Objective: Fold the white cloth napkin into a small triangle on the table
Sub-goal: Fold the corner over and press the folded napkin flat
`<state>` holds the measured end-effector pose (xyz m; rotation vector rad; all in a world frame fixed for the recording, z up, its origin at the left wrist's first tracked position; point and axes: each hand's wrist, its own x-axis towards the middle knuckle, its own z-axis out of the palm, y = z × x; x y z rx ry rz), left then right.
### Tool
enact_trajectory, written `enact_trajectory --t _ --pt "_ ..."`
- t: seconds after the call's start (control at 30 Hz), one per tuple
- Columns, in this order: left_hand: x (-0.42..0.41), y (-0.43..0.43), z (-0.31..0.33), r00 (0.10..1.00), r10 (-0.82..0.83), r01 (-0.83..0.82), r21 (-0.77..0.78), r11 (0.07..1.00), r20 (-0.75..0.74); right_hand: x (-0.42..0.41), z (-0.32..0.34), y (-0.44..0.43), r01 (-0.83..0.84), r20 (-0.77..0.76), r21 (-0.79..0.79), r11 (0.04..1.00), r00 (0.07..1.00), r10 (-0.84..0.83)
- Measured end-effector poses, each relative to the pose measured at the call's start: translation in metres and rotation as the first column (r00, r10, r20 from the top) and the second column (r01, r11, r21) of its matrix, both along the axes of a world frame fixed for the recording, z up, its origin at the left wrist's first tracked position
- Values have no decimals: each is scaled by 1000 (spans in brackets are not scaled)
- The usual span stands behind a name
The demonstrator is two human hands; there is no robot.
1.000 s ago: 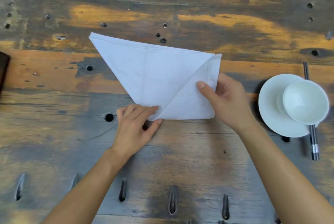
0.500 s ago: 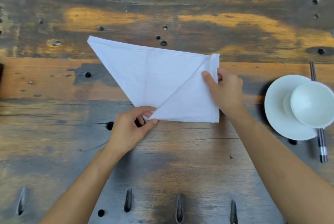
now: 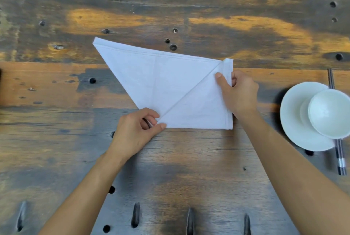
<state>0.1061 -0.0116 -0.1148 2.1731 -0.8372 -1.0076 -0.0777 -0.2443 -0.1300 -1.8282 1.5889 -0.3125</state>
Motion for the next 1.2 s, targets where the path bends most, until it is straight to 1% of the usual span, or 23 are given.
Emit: enact_trajectory --t 0.1,0.17,0.27,0.33,0.37,0.43,0.47,0.53,0.67,0.8,0.83,0.87,0.9,0.93,0.97,1.0,1.03,1.07,1.1,1.17,1.2 --pt "6 8 0 999 -33 33 10 999 2 1 1 -1 -10 -12 -7 1000 1000 10" --pt "5 8 1 1000 -8 8 22 1000 13 3 3 0 -61 -81 -18 998 995 59" --pt "1 2 3 999 44 -45 30 999 30 5 4 4 -138 -214 -82 987 970 118" --pt "0 0 2 996 85 -86 29 996 38 4 2 6 -133 -223 -124 983 969 103" --pt "0 0 2 994 107 -108 33 994 31 3 1 7 -115 -198 -138 984 976 87" --pt "-1 -2 2 991 127 -128 42 991 44 -1 -2 6 -31 -80 -140 990 997 20" --pt "-2 -3 1 990 125 -128 45 991 62 -3 -2 4 20 -17 -133 991 1000 -23" --pt "-2 -4 0 989 127 -130 40 991 80 -8 -3 2 77 60 -133 988 996 -70" --pt "1 -6 -2 990 132 -134 60 989 49 -13 -4 3 69 104 -148 986 993 -54" --pt "-1 -11 1 990 129 -133 68 989 64 -15 -3 5 85 123 -156 984 990 -66" --pt "-2 -12 2 990 108 -115 74 991 92 -15 -4 5 92 128 -150 984 989 -73" --pt "-3 -15 4 986 65 -78 86 993 151 -14 -3 4 103 142 -137 985 986 -83" --pt "-4 -19 6 970 8 -32 94 995 243 -14 -2 1 110 154 -130 985 984 -90" --pt "-4 -24 8 933 -46 21 74 997 356 -13 -1 -3 100 148 -139 985 986 -80" --pt "-3 -32 9 882 -80 86 7 996 465 -13 1 -9 64 123 -162 985 991 -44" --pt "0 -41 7 831 -110 175 -69 982 545 -13 2 -15 8 84 -183 983 996 8" --pt "4 -53 2 784 -163 278 -105 955 599 -13 4 -24 -52 47 -188 981 997 62" --pt "10 -66 -5 745 -248 370 -74 926 619 -12 6 -33 -103 20 -175 979 994 108" --pt "16 -79 -11 709 -352 438 9 899 611 -10 7 -42 -148 -5 -156 977 989 149" --pt "21 -100 -23 653 -518 497 203 843 552 -6 8 -55 -212 -63 -132 968 977 205" --pt "21 -106 -31 628 -549 497 258 828 551 -5 9 -58 -219 -79 -126 968 974 210"
